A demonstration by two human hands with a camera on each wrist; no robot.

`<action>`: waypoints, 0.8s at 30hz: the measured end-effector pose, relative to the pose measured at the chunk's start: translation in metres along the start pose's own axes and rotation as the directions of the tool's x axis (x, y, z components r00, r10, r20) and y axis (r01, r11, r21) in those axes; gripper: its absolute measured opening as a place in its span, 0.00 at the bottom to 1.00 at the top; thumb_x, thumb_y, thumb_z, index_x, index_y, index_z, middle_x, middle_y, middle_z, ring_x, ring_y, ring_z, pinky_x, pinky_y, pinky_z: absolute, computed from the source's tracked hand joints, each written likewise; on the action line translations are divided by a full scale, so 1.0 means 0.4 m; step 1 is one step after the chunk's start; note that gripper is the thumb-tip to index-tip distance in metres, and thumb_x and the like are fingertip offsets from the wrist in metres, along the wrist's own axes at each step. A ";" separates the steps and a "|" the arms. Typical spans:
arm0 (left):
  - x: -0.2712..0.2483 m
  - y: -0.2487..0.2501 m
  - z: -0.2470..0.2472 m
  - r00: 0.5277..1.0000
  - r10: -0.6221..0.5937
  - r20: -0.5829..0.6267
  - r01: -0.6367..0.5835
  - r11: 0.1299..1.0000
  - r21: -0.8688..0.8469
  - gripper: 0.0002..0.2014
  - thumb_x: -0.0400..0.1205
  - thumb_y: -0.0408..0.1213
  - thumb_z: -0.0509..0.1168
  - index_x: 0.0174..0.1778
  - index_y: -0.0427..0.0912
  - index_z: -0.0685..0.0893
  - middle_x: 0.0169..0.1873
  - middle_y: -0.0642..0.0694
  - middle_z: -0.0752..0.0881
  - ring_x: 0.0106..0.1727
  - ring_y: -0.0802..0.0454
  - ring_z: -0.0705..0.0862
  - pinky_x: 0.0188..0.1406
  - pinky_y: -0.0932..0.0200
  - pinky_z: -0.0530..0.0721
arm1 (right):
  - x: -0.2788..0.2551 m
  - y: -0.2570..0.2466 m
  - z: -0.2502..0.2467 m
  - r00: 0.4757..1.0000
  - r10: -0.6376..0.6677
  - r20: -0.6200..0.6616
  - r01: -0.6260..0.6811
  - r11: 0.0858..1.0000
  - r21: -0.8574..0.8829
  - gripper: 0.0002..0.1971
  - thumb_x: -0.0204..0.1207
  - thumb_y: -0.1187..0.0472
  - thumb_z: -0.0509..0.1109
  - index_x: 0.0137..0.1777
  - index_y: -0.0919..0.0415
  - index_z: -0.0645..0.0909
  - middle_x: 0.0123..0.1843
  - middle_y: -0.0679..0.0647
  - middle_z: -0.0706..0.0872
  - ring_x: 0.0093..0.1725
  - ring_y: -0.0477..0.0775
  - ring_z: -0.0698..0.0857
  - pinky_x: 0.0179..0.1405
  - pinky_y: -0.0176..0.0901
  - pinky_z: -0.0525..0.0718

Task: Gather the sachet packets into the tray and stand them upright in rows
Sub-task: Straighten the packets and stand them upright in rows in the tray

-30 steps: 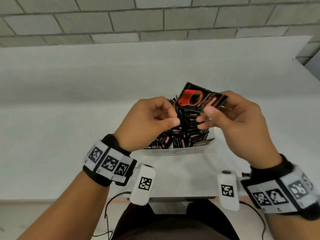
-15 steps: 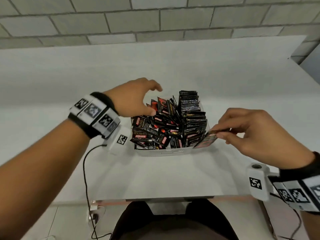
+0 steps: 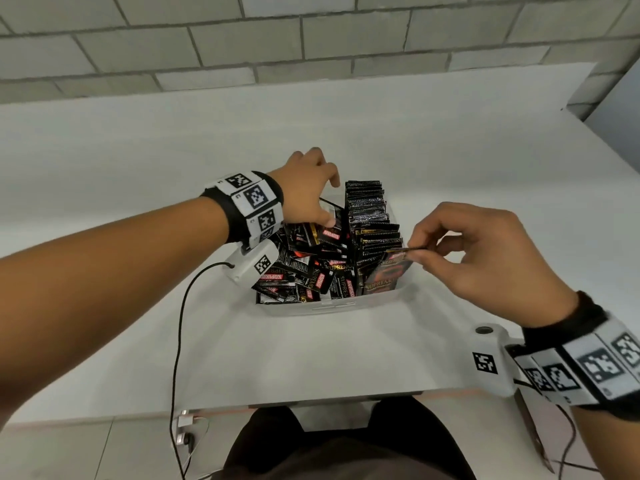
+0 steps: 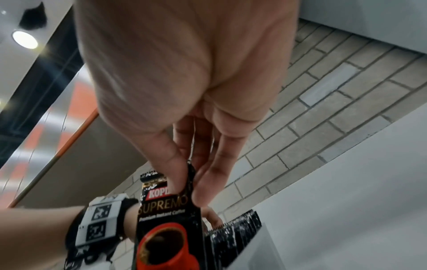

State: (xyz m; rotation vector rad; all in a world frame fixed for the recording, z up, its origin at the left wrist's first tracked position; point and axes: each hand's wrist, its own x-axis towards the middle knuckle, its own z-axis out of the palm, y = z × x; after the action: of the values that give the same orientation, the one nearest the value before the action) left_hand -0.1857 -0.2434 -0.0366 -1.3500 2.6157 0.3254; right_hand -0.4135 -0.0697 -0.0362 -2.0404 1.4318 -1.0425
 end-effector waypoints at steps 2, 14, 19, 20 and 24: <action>-0.007 0.003 0.004 0.999 0.020 0.036 -0.020 1.000 -0.002 0.38 0.72 0.56 0.80 0.76 0.52 0.73 0.72 0.44 0.70 0.73 0.41 0.69 0.67 0.44 0.77 | -0.002 0.008 0.013 1.000 -0.020 0.014 0.021 0.997 -0.070 0.10 0.71 0.72 0.80 0.42 0.56 0.87 0.41 0.44 0.87 0.41 0.51 0.88 0.41 0.39 0.88; -0.013 0.049 0.050 0.980 0.013 0.197 -0.067 0.961 0.268 0.47 0.73 0.63 0.76 0.81 0.39 0.69 0.74 0.38 0.73 0.74 0.39 0.72 0.69 0.42 0.79 | 0.001 0.027 0.075 0.964 0.037 0.265 0.031 0.968 -0.248 0.26 0.72 0.64 0.78 0.67 0.39 0.79 0.41 0.40 0.80 0.38 0.43 0.80 0.39 0.37 0.80; -0.007 0.061 0.064 0.978 -0.024 0.207 -0.038 0.957 0.289 0.43 0.74 0.65 0.73 0.79 0.42 0.72 0.72 0.40 0.73 0.74 0.40 0.69 0.68 0.41 0.78 | 0.014 0.038 0.085 0.968 0.074 0.240 0.010 0.943 -0.331 0.14 0.72 0.59 0.80 0.55 0.45 0.84 0.45 0.36 0.73 0.42 0.35 0.77 0.39 0.28 0.72; -0.008 0.064 0.068 0.977 -0.033 0.210 -0.031 0.955 0.293 0.41 0.74 0.64 0.73 0.78 0.43 0.74 0.71 0.41 0.73 0.74 0.40 0.69 0.68 0.41 0.78 | 0.014 0.040 0.086 0.972 0.090 0.215 -0.010 0.938 -0.347 0.13 0.72 0.58 0.81 0.53 0.46 0.84 0.46 0.38 0.73 0.42 0.37 0.77 0.40 0.31 0.74; -0.013 0.076 0.078 0.970 -0.023 0.243 -0.040 0.968 0.247 0.33 0.77 0.59 0.72 0.73 0.42 0.78 0.70 0.38 0.71 0.71 0.39 0.72 0.62 0.44 0.82 | 0.018 0.039 0.086 0.981 0.117 0.153 -0.056 0.933 -0.357 0.11 0.70 0.60 0.81 0.48 0.48 0.83 0.47 0.41 0.75 0.45 0.43 0.77 0.45 0.40 0.79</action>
State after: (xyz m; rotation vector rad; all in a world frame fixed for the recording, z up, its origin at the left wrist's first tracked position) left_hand -0.2057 -0.2137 -0.0620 -1.1368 2.3660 0.1440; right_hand -0.3946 -0.0847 -0.0663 -2.2211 1.6933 -0.5866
